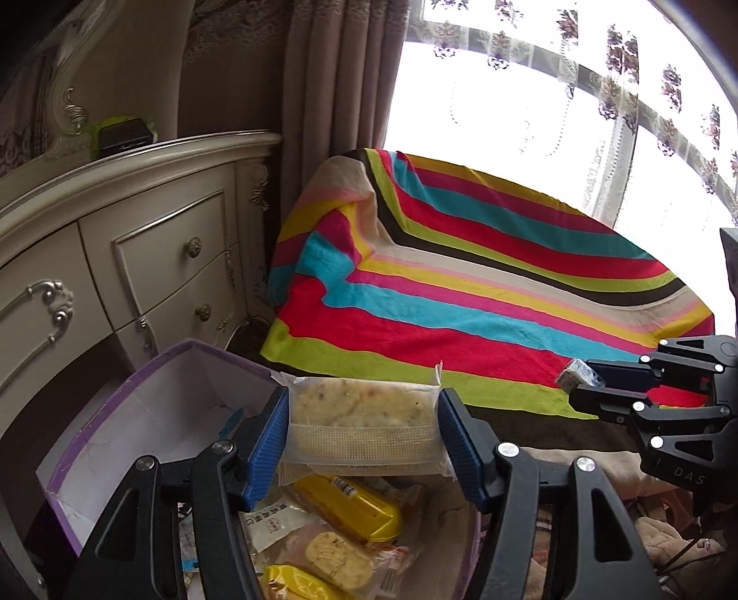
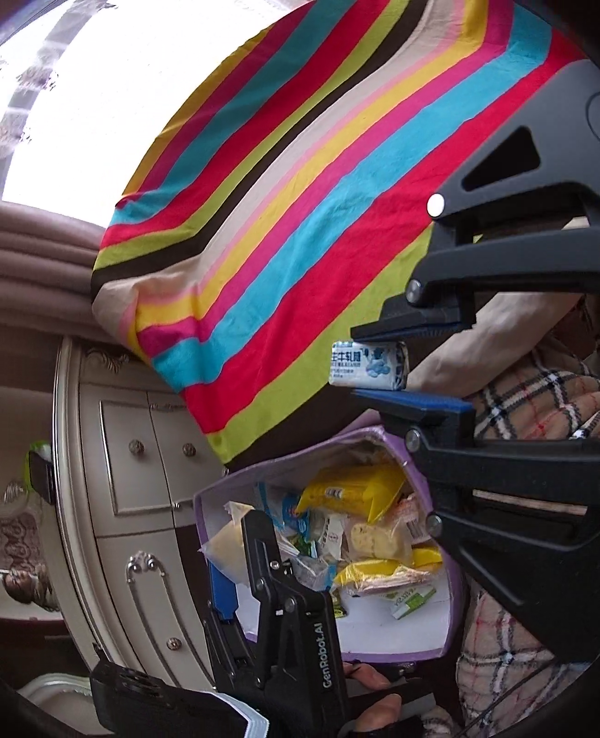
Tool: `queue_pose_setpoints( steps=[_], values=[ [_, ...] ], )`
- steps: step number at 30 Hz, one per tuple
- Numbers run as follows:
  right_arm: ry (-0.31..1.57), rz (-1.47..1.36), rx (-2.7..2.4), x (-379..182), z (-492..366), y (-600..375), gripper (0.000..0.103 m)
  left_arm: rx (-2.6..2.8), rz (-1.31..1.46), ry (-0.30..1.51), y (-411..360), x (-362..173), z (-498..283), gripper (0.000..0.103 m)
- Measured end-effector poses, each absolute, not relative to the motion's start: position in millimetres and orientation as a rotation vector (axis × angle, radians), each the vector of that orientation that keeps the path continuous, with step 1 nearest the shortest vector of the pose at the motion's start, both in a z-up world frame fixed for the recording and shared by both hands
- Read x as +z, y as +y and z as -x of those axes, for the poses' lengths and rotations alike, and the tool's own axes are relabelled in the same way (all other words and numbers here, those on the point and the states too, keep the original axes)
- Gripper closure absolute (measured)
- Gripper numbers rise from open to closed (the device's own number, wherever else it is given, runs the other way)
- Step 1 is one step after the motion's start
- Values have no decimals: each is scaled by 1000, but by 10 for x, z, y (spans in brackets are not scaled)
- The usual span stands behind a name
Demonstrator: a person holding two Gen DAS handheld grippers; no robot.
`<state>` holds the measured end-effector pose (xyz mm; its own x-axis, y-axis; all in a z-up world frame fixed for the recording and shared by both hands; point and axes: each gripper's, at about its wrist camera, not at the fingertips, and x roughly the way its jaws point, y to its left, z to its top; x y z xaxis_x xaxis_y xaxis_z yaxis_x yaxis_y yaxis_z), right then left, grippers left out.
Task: Organize snacks
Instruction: 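Open both tools to drop the packet and candy box into the white box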
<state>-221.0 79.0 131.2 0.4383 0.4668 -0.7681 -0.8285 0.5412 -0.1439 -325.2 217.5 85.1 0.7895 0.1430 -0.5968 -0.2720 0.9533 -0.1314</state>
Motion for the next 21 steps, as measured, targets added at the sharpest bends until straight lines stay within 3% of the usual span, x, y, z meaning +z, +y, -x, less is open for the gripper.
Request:
queue_pose_setpoints(
  steps=[21],
  values=[
    [690,767,1161,1155,2940,1805,80,430,302,615,2893,625,3778,39]
  ],
)
